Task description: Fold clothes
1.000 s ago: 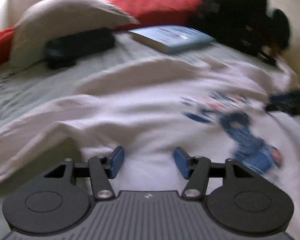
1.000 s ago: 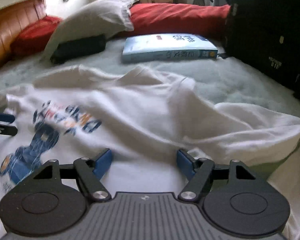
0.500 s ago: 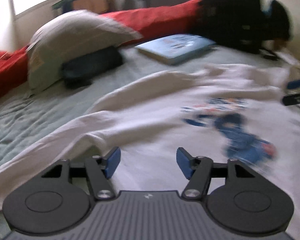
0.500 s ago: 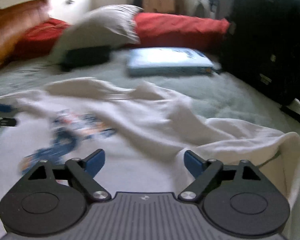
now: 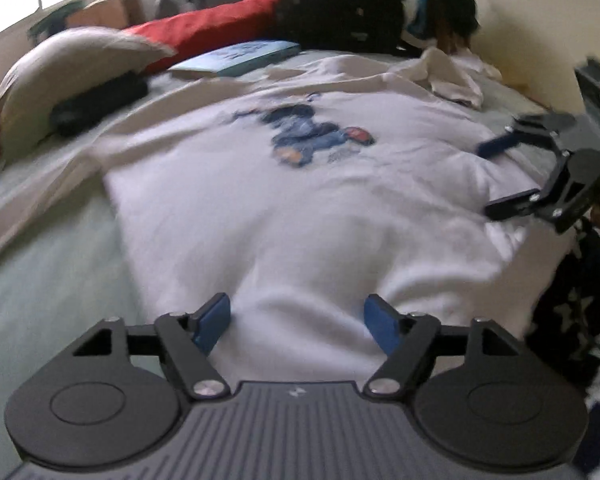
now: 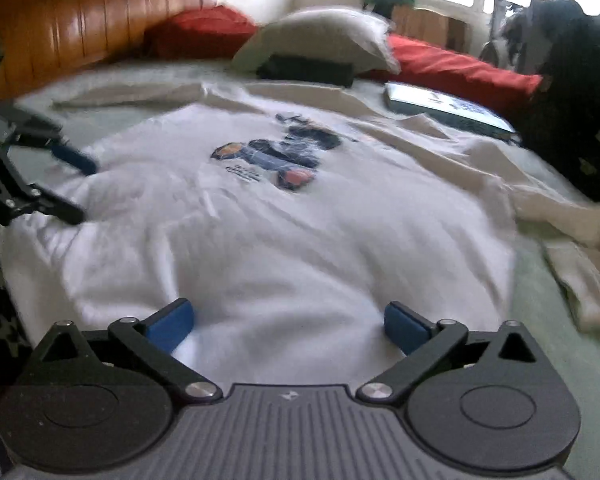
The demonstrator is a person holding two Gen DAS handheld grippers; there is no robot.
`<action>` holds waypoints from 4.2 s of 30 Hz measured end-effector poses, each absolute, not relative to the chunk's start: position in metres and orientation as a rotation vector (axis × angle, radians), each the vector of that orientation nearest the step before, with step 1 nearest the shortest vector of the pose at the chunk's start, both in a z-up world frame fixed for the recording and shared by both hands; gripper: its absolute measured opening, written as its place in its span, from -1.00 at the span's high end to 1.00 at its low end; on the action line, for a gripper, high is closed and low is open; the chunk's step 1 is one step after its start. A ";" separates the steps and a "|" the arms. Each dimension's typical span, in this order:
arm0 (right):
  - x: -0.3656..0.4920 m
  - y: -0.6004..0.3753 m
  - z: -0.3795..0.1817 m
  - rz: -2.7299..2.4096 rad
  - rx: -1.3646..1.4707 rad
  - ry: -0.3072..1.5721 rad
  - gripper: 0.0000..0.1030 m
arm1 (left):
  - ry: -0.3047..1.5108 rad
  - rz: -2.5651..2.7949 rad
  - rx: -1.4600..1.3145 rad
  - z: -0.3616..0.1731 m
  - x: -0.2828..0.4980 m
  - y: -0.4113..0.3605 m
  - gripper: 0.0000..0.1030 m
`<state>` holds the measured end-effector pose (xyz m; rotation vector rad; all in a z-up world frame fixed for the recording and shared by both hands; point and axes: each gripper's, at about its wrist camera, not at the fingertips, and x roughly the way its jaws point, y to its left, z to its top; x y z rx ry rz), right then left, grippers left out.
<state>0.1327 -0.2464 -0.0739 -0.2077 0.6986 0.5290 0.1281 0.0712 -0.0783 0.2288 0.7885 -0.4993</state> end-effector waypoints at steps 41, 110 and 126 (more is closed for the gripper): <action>0.090 -0.252 -0.085 0.414 -0.067 0.649 -1.00 | 0.788 -0.297 0.210 -0.080 0.115 0.016 -0.73; 0.272 -0.318 -0.005 0.367 0.025 0.674 -1.00 | 0.779 -0.299 0.091 -0.055 0.282 -0.044 -0.87; 0.272 -0.438 -0.047 0.234 0.326 0.699 -1.00 | 0.798 -0.337 0.048 -0.056 0.264 -0.084 -0.93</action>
